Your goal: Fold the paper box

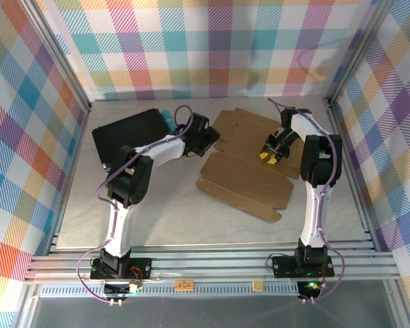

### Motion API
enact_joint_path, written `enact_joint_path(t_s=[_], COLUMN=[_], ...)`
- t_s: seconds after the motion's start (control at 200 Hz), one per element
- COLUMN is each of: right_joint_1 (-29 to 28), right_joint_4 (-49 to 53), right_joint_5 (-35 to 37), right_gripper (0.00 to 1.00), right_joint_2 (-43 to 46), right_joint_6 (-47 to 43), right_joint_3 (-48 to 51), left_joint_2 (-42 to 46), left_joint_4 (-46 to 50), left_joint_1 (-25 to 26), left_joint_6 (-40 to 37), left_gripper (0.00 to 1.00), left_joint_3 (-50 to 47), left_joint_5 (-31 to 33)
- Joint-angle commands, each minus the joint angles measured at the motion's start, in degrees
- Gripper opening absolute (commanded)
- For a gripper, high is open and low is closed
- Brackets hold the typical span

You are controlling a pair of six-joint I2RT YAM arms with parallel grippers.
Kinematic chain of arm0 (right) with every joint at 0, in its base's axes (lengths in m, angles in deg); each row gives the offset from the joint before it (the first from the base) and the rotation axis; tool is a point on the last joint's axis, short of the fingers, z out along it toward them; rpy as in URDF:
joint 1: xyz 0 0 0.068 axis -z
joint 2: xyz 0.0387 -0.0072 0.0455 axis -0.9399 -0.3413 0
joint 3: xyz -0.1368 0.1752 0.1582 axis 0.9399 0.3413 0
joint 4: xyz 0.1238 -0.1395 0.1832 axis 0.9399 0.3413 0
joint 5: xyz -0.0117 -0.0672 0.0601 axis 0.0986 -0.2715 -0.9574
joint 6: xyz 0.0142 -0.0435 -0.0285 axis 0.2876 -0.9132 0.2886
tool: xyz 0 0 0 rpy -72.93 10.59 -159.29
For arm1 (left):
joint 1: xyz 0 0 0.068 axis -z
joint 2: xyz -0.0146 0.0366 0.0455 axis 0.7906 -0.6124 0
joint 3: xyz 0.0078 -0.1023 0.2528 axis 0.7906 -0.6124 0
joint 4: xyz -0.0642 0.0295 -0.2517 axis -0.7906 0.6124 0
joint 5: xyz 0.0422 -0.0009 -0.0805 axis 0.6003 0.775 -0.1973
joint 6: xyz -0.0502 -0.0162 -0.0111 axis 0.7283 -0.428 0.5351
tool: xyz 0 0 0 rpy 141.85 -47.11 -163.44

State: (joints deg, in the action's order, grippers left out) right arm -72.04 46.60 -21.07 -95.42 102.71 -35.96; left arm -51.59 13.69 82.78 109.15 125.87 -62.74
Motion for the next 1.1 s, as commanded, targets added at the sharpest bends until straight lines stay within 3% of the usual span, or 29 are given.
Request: enact_joint_path(t_s=[0.0,0.215,0.42,0.535,0.68,0.82,0.97,1.095], right_joint_1=[-0.8,-0.8,-0.7,-0.7,-0.8,-0.8,-0.8,-0.7], right_joint_4=[1.3,0.7,0.3,0.6,0.6,0.8,0.4,-0.1], right_joint_5=[0.7,-0.2,-0.8,-0.5,-1.2,-1.5,-1.6,-1.9], right_gripper=[0.33,0.33,0.33,0.33,0.33,0.32,0.31,0.31], right_joint_2=[-0.4,-0.1,0.3,0.2,-0.1,-0.7,-0.7,-0.8], right_joint_6=[-0.7,-0.3,-0.2,-0.2,0.6,1.3,2.5,3.1], right_joint_3=[2.3,3.2,4.0,3.7,3.3,2.3,2.1,2.5], left_joint_2=[-3.2,-8.4,-11.7,-11.5,-3.3,9.8,23.4,27.9], left_joint_4=[-5.6,-13.8,-18.6,-15.5,-0.3,17.4,10.6,1.9], left_joint_1=[0.0,-0.5,-1.6,-2.0,-1.7,0.4,8.3,15.1], left_joint_6=[0.6,5.9,7.1,6.3,5.0,6.9,15.8,22.5], left_gripper=[0.67,0.65,0.56,0.54,0.63,0.66,0.68,0.71], left_joint_3=[5.1,5.4,7.6,10.2,7.9,-1.8,-22.5,-31.2], left_joint_5=[-2.3,-2.1,-0.9,-1.0,2.1,2.6,-2.4,-0.6])
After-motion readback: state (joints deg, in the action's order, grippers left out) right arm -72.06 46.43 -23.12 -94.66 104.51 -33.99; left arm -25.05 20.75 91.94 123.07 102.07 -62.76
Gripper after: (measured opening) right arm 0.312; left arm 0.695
